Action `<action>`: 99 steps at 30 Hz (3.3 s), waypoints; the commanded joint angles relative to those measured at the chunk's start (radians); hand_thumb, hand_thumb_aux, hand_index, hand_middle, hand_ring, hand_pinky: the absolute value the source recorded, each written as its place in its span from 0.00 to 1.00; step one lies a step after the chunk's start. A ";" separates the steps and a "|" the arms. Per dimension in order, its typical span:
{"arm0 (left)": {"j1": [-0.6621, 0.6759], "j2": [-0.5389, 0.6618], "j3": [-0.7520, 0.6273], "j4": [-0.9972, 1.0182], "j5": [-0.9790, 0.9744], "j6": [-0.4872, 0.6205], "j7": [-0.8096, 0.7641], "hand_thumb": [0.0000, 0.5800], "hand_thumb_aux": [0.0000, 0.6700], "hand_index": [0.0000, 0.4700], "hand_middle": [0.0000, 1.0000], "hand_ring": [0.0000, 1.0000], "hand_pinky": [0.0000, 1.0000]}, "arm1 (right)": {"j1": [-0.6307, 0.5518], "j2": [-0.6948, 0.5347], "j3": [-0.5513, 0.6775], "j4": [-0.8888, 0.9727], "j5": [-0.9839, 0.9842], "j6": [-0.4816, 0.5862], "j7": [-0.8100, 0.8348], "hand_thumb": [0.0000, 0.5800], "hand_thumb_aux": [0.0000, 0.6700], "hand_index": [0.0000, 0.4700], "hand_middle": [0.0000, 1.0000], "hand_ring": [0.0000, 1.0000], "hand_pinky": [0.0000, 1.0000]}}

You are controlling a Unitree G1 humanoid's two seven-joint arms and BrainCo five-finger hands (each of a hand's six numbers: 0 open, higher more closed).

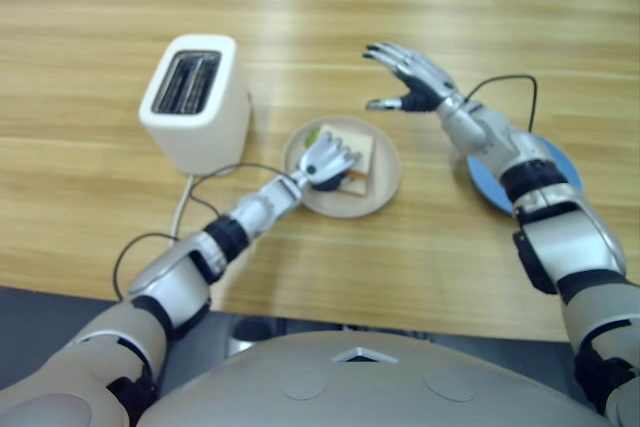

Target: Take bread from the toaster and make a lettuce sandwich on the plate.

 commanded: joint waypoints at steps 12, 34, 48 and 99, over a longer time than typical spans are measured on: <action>0.018 -0.006 -0.053 0.078 -0.014 -0.049 -0.073 1.00 1.00 0.98 1.00 1.00 1.00 | 0.025 -0.026 0.157 0.105 -0.054 -0.111 0.207 0.00 0.00 0.00 0.00 0.00 0.00; 0.077 0.048 0.010 -0.050 -0.180 -0.180 -0.192 0.00 0.00 0.00 0.00 0.00 0.00 | 0.066 0.035 0.277 0.139 -0.112 -0.102 0.233 0.00 0.00 0.00 0.00 0.00 0.00; 0.260 0.405 0.215 -0.734 -0.694 -0.547 -0.771 0.00 0.00 0.00 0.00 0.00 0.00 | 0.089 0.037 0.267 0.140 -0.110 -0.079 0.215 0.00 0.00 0.00 0.00 0.00 0.00; 0.694 0.339 0.832 -0.496 -1.117 -0.831 -0.878 1.00 1.00 0.98 1.00 1.00 1.00 | 0.806 -0.167 -0.172 -0.554 0.668 -0.310 0.463 1.00 1.00 0.98 0.60 0.60 0.60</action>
